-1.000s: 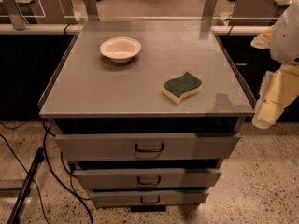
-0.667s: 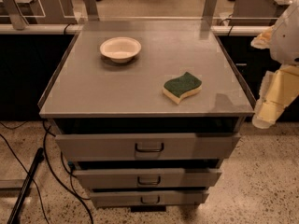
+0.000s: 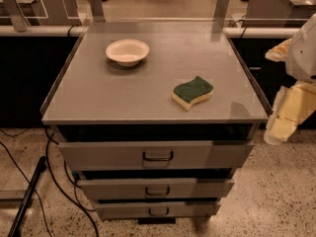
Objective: Open top drawer
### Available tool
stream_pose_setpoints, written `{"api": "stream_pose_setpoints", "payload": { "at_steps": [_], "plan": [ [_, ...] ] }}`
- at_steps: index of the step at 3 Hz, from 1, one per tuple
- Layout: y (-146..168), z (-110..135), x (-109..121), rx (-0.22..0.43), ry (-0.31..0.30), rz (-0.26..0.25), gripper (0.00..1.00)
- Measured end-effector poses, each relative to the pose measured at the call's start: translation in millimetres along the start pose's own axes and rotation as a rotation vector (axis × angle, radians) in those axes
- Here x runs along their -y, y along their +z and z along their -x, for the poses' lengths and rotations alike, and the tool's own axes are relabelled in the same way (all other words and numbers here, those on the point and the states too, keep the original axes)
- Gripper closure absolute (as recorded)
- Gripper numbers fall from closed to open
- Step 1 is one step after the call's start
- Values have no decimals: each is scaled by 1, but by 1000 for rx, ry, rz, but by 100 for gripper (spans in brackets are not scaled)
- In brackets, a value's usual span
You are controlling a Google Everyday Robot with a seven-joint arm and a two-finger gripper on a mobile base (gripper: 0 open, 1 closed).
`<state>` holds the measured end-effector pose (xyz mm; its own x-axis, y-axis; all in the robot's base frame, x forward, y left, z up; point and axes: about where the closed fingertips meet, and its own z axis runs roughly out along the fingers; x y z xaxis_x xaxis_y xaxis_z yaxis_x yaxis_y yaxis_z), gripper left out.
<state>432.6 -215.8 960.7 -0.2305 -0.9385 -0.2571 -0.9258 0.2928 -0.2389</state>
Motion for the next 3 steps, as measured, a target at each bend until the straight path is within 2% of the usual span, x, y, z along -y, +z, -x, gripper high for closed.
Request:
{"api": "stream_pose_setpoints", "payload": {
  "at_steps": [1, 3],
  "plan": [
    [15, -2, -10, 29, 17, 21, 0],
    [55, -10, -46, 68, 75, 117, 0]
  ]
}}
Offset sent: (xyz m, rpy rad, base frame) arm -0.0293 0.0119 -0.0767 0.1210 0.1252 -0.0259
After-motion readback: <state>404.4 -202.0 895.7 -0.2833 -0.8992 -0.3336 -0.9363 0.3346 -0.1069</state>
